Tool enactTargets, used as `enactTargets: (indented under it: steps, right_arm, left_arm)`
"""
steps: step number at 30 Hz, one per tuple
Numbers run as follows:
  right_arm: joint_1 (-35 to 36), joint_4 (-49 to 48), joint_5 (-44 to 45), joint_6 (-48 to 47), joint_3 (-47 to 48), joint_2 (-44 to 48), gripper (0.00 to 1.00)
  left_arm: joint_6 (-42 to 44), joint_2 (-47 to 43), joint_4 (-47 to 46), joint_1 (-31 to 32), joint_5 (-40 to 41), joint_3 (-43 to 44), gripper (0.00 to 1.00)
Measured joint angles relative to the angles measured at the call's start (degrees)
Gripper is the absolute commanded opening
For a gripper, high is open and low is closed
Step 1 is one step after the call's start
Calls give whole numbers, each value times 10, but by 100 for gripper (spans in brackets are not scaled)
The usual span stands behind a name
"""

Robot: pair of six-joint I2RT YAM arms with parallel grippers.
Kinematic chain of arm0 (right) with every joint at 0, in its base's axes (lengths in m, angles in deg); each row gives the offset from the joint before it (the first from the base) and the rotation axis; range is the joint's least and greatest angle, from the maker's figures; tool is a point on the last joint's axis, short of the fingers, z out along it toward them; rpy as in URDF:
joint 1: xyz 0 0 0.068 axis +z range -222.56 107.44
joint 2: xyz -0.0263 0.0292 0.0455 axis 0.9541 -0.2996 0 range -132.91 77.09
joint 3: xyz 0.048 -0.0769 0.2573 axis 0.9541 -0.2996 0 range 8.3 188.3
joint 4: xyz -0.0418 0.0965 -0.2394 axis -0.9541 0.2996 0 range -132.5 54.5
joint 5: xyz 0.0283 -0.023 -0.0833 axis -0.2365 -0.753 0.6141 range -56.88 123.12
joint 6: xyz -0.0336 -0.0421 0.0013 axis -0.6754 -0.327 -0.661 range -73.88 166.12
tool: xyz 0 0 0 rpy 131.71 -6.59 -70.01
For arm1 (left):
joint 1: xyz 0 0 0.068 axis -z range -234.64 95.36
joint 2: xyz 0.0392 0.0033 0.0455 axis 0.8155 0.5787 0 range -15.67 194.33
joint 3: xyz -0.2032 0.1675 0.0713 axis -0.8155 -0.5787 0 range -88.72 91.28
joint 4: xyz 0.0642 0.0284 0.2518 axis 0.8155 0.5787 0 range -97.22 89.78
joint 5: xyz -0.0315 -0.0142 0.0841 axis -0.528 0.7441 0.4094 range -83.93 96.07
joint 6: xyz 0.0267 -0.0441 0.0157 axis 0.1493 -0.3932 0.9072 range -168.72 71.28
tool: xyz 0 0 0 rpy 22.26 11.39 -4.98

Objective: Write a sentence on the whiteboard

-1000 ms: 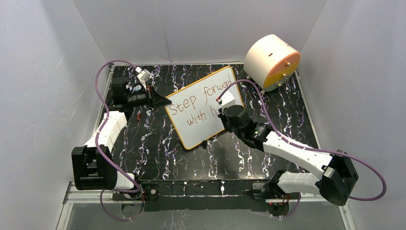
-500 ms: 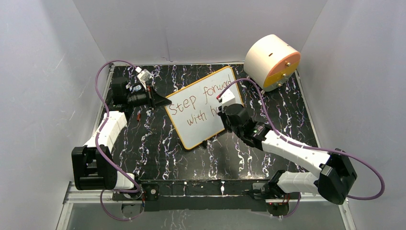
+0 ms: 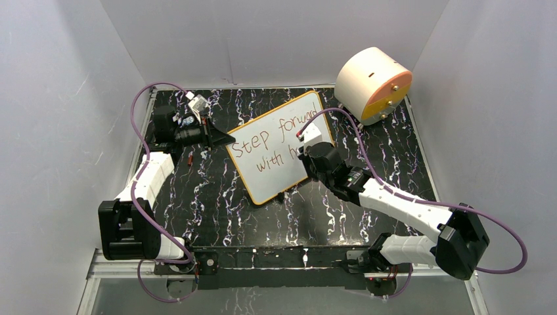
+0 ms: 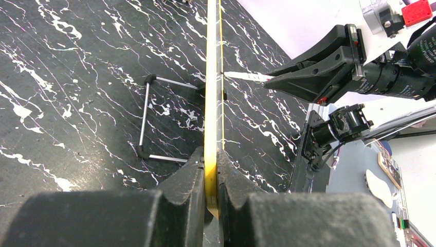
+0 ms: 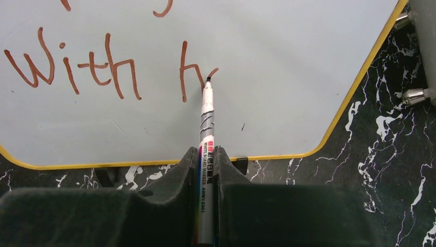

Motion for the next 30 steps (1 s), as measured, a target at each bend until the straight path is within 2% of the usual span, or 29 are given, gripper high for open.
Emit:
enactTargets:
  steps: [30]
  right_arm:
    - [-25,10,12,-2,-11,6,0]
  left_arm:
    - [0,0,1,0,0,1,0]
